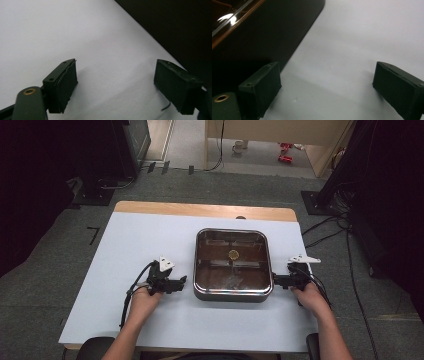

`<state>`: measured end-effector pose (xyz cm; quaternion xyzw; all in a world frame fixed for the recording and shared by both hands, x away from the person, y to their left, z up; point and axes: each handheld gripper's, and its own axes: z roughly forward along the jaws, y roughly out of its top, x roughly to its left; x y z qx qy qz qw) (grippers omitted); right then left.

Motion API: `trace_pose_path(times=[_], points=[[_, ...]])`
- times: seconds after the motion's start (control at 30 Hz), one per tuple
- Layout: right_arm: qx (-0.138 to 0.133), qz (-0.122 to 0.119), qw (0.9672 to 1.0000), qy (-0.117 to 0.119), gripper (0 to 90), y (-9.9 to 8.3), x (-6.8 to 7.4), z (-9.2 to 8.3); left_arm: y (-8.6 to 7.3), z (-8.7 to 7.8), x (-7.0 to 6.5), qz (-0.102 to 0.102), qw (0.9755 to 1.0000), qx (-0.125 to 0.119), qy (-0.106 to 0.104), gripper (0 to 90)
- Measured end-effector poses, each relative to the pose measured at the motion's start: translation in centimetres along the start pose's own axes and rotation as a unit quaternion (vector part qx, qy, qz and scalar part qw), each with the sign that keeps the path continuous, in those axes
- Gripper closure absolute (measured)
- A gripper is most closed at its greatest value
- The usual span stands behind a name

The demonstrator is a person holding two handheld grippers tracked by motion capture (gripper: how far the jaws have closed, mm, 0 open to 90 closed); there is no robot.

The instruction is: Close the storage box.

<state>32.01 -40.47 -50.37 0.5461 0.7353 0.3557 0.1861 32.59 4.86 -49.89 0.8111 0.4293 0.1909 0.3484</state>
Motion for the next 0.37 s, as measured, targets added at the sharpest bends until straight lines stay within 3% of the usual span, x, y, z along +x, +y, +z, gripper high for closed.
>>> trace_pose_path(times=[0.37], points=[[0.000, 0.000, 1.0000, 0.000, 7.3, 0.00, 0.00, 0.00, -0.03, 0.03, -0.05, -0.008, 1.0000, 0.000, 0.005, 14.1]])
